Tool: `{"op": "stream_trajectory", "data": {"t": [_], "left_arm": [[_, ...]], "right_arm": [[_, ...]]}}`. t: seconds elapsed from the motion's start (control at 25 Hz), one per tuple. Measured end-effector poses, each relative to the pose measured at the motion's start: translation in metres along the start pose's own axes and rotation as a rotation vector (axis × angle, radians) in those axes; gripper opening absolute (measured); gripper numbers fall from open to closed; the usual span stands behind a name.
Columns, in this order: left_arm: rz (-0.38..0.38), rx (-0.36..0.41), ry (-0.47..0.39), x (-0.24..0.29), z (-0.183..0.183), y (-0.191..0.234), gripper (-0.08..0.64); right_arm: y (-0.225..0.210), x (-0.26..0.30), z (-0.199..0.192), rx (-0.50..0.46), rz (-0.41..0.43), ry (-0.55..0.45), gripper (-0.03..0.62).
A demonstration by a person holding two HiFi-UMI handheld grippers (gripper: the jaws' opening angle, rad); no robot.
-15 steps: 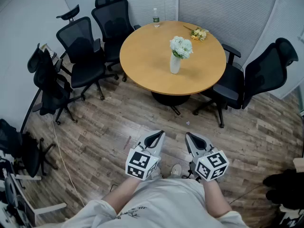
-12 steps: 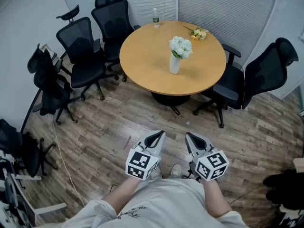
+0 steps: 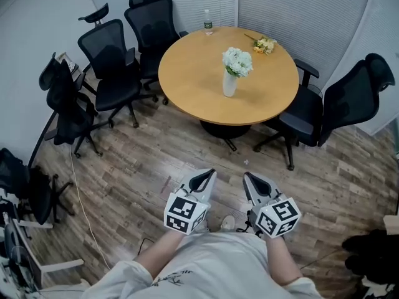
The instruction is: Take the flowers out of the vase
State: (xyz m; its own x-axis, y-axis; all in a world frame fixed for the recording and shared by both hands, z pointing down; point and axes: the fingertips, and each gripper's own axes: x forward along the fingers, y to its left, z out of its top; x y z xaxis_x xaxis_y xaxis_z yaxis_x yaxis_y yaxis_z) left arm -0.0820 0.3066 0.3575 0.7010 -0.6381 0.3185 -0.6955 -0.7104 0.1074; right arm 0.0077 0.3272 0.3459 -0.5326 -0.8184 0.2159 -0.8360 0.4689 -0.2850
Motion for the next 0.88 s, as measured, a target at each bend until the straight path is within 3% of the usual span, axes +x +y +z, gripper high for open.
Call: {"op": "stream_trajectory", "data": {"t": [0.48,0.88], "left_arm": [[0.068,-0.012,-0.020,0.020,0.002,-0.025,0.011],[0.088,-0.037,-0.003,0.040,-0.004,-0.001,0.011]], "right_arm": [[-0.042,-0.010,-0.004,0.001,0.021,0.023,0.007],[-0.054,0.014,-0.006,0.020,0.050,0.039,0.007]]}}
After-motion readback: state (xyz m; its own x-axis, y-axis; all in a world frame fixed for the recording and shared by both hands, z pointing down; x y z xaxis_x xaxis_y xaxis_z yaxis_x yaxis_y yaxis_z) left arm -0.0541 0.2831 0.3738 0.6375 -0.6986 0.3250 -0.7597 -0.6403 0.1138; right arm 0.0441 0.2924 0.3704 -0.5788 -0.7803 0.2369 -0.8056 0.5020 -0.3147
